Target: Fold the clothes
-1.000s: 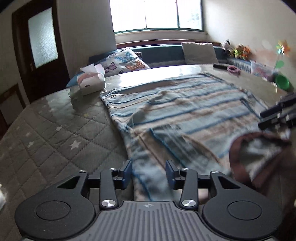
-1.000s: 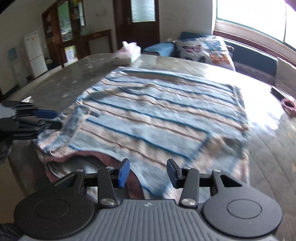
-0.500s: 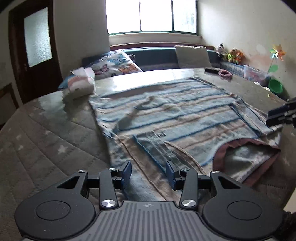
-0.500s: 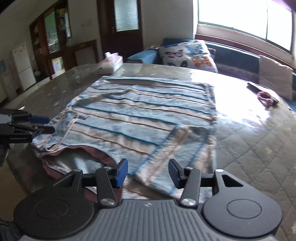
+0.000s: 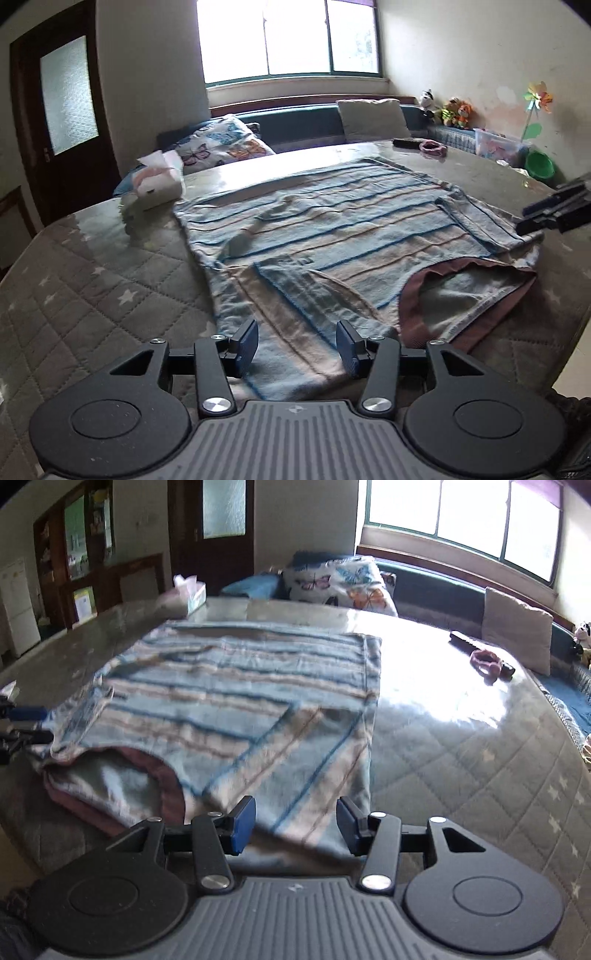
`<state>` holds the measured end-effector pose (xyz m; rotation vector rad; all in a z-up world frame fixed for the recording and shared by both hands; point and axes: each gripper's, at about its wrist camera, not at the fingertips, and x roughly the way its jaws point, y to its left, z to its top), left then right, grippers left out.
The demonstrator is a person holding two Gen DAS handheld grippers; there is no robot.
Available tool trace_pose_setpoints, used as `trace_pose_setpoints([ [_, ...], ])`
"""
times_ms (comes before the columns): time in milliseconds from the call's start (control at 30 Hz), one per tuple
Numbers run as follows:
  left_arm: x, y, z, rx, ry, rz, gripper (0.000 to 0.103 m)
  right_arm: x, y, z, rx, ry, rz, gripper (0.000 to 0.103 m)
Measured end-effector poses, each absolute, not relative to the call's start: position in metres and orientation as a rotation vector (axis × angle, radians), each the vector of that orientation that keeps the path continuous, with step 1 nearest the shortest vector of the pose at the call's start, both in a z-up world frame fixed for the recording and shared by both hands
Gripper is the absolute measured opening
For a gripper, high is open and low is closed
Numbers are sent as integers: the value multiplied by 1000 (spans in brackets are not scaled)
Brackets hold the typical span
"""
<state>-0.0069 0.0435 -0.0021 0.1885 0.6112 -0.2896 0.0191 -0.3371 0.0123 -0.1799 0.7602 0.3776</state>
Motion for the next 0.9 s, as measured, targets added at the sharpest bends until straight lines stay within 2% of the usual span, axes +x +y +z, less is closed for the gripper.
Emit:
trace_pose_setpoints([
  [200, -17, 39, 1, 249, 623, -345, 50, 26, -332, -1, -206, 783, 385, 49],
  [500, -41, 39, 4, 383, 614, -398, 52, 0, -337, 12, -344, 803, 498, 50],
  [667, -39, 32, -3, 443, 601, -396, 53, -10, -328, 9, -481, 767, 547, 53],
  [900, -32, 30, -7, 467, 590, -366, 53, 3, -326, 2, -486, 733, 542, 52],
])
